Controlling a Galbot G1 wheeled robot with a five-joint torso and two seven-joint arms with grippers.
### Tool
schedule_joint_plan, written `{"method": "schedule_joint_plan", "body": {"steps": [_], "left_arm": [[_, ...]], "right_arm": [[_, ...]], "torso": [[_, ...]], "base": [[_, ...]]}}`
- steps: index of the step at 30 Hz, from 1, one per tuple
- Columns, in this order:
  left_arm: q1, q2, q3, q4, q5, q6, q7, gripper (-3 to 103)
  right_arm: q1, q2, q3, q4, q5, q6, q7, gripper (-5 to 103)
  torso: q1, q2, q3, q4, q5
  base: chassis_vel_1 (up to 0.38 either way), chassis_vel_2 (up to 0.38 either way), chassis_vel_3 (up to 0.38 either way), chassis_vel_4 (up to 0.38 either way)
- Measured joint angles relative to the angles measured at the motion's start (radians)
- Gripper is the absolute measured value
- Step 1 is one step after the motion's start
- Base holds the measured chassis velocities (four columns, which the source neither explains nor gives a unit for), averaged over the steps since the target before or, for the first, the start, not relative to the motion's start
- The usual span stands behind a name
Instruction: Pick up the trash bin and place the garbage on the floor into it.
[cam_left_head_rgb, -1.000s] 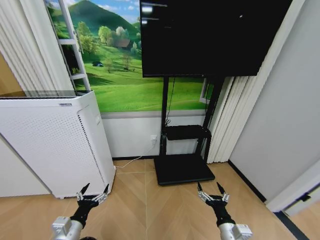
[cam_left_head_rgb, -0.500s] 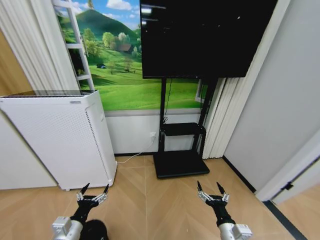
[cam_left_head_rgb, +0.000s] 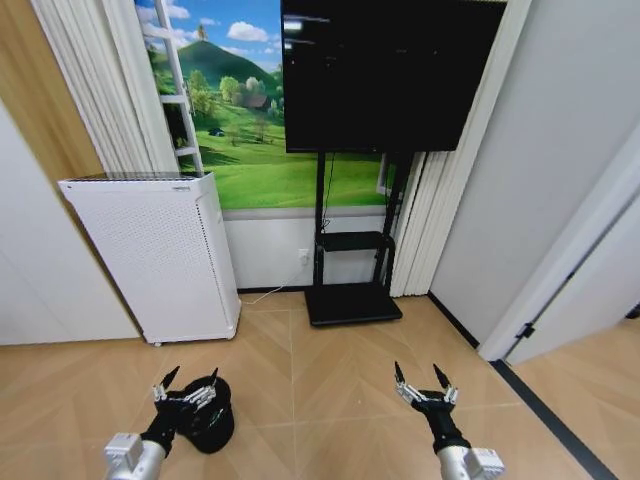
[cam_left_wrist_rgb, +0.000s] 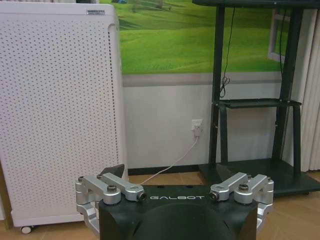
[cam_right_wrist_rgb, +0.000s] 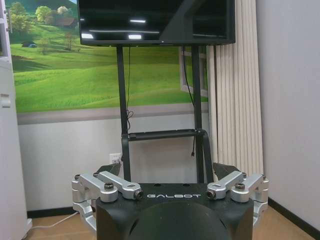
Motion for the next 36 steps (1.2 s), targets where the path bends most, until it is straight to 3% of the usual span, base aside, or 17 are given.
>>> {"method": "schedule_joint_plan", "body": {"steps": [2, 4, 5, 9, 10, 13, 14, 17, 18, 21, 22, 25, 27, 29, 36], "left_arm": [[0.000, 0.000, 0.000, 0.000, 0.000, 0.000, 0.000, 100], [0.000, 0.000, 0.000, 0.000, 0.000, 0.000, 0.000, 100], [0.000, 0.000, 0.000, 0.000, 0.000, 0.000, 0.000, 100], [0.000, 0.000, 0.000, 0.000, 0.000, 0.000, 0.000, 100], [0.000, 0.000, 0.000, 0.000, 0.000, 0.000, 0.000, 100], [0.000, 0.000, 0.000, 0.000, 0.000, 0.000, 0.000, 100], [0.000, 0.000, 0.000, 0.000, 0.000, 0.000, 0.000, 100], [0.000, 0.000, 0.000, 0.000, 0.000, 0.000, 0.000, 100], [0.000, 0.000, 0.000, 0.000, 0.000, 0.000, 0.000, 100], [0.000, 0.000, 0.000, 0.000, 0.000, 0.000, 0.000, 100], [0.000, 0.000, 0.000, 0.000, 0.000, 0.000, 0.000, 100], [0.000, 0.000, 0.000, 0.000, 0.000, 0.000, 0.000, 100], [0.000, 0.000, 0.000, 0.000, 0.000, 0.000, -0.001, 100], [0.000, 0.000, 0.000, 0.000, 0.000, 0.000, -0.001, 100], [0.000, 0.000, 0.000, 0.000, 0.000, 0.000, -0.001, 100]], "right_arm": [[0.000, 0.000, 0.000, 0.000, 0.000, 0.000, 0.000, 100], [0.000, 0.000, 0.000, 0.000, 0.000, 0.000, 0.000, 100], [0.000, 0.000, 0.000, 0.000, 0.000, 0.000, 0.000, 100], [0.000, 0.000, 0.000, 0.000, 0.000, 0.000, 0.000, 100], [0.000, 0.000, 0.000, 0.000, 0.000, 0.000, 0.000, 100], [0.000, 0.000, 0.000, 0.000, 0.000, 0.000, 0.000, 100], [0.000, 0.000, 0.000, 0.000, 0.000, 0.000, 0.000, 100], [0.000, 0.000, 0.000, 0.000, 0.000, 0.000, 0.000, 100], [0.000, 0.000, 0.000, 0.000, 0.000, 0.000, 0.000, 100], [0.000, 0.000, 0.000, 0.000, 0.000, 0.000, 0.000, 100], [0.000, 0.000, 0.000, 0.000, 0.000, 0.000, 0.000, 100], [0.000, 0.000, 0.000, 0.000, 0.000, 0.000, 0.000, 100], [0.000, 0.000, 0.000, 0.000, 0.000, 0.000, 0.000, 100], [0.000, 0.000, 0.000, 0.000, 0.000, 0.000, 0.000, 100], [0.001, 0.000, 0.000, 0.000, 0.000, 0.000, 0.000, 100]], "torso": [[0.000, 0.000, 0.000, 0.0001, 0.0015], [-0.001, 0.000, -0.001, -0.0001, 0.0012], [0.000, -0.001, -0.001, 0.0002, -0.0008], [-0.001, -0.002, -0.001, 0.0002, 0.0016], [-0.001, -0.002, -0.001, 0.0001, -0.0012], [-0.001, -0.002, -0.002, -0.0001, 0.0021], [-0.001, -0.002, -0.002, 0.0000, -0.0001], [-0.001, -0.002, -0.002, 0.0003, -0.0012], [-0.002, -0.003, -0.002, 0.0000, 0.0019], [-0.002, -0.003, -0.002, 0.0000, 0.0013], [-0.002, -0.003, -0.002, 0.0001, -0.0006], [-0.002, -0.003, -0.002, -0.0001, 0.0011], [-0.001, -0.004, -0.002, 0.0000, -0.0008], [-0.001, -0.004, -0.002, 0.0000, 0.0009], [-0.001, -0.004, -0.002, 0.0000, 0.0008]], "base": [[0.357, -0.361, -0.350, 0.351], [0.357, -0.376, -0.347, 0.340], [0.357, -0.351, -0.366, 0.378], [0.372, -0.331, -0.348, 0.345], [0.357, -0.339, -0.348, 0.380], [0.366, -0.330, -0.373, 0.351], [0.339, -0.260, -0.355, 0.262], [0.341, -0.218, -0.355, 0.213], [0.356, -0.125, -0.376, 0.188], [0.356, -0.095, -0.335, 0.103], [0.274, 0.074, -0.307, 0.027], [0.260, 0.073, -0.264, -0.053], [0.174, 0.077, -0.152, -0.090], [0.092, 0.084, -0.069, -0.079], [-0.022, 0.040, 0.015, -0.025]]}}
